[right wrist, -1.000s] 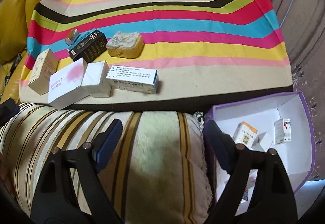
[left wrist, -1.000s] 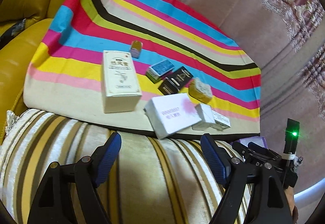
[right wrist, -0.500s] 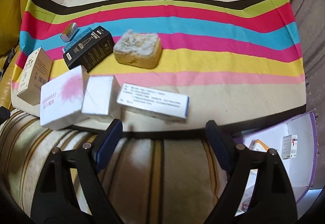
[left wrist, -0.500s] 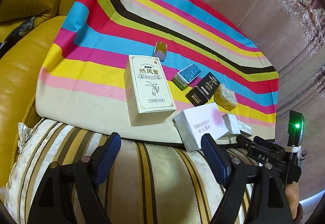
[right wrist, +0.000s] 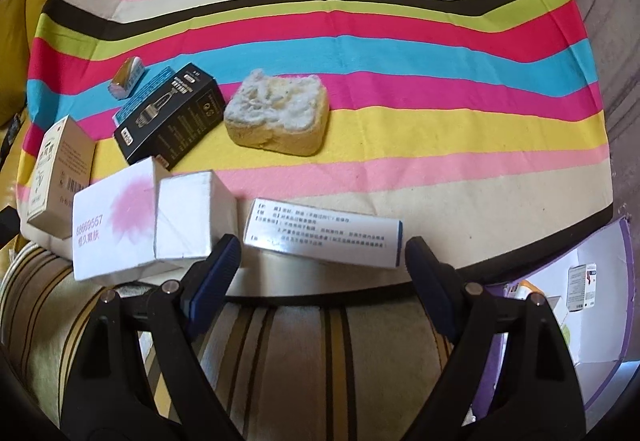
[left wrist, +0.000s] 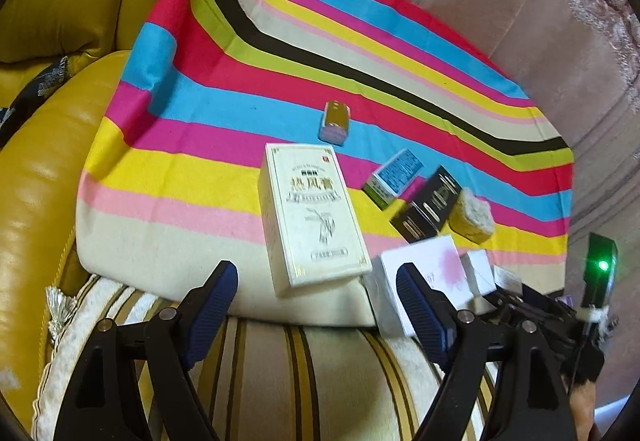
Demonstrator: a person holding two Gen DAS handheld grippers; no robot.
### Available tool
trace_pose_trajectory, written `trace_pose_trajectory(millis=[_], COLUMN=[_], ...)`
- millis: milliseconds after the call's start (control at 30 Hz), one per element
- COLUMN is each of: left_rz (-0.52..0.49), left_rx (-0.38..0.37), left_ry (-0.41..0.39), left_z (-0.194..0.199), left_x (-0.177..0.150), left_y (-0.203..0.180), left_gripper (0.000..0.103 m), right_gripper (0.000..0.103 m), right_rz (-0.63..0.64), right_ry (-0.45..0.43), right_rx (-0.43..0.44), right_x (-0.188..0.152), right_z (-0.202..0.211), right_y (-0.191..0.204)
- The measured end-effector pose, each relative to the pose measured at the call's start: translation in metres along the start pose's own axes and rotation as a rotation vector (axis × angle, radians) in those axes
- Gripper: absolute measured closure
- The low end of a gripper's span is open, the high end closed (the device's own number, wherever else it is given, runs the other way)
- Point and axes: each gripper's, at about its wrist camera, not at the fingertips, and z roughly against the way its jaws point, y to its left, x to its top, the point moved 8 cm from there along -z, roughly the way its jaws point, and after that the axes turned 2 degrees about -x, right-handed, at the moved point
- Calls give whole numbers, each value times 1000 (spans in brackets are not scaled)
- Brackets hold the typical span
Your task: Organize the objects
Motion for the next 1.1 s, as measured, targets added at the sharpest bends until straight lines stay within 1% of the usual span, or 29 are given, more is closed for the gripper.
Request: trace_pose_trajectory(millis=[133,267,367,400,467,500,533,567,600,633,733,1100], left_rz=[1,-7,-19,-22,-25,-26,-26,-24,-24,-24,-26,-30], left_rx=[59,141,168,171,168,167,167,167,166,166,163,169], left_ry=[11,26,27,32,32,33,36,33,27,23,6,-117], left_z=[-13,-28,-33,-34,-35,-36,-37,-37,-35,-34,-30,7], left_x=[5,8,8,7,5,3,2,1,0,-1,-3,-4], left_y=[-2,0,2,3,3,3,4,5,5,5,4,-4], left_gripper=[20,20,20,21,30,40,47,47,47,47,48,51], right_gripper=[17,17,17,17,17,17,17,19,23,24,24,24], right_rz=[-14,-31,-39,-40,-41,-42,-46,-51,-55,-56,-54,-70], right_ry=[-11,-29,-30,-30,-31,-30,-30,-32,-33,-33,-39,-94], right_rx=[-6,-14,-16,-17,-19,-19,-17,-17,-17,-16,-18,16], right_x=[3,6,6,5,4,3,3,2,2,2,1,-3], right_z=[-1,-2,-4,-6,-7,-7,-8,-7,-7,-7,-8,8], right_y=[0,-3,-6,-6,-5,-5,-6,-6,-7,-7,-7,-10])
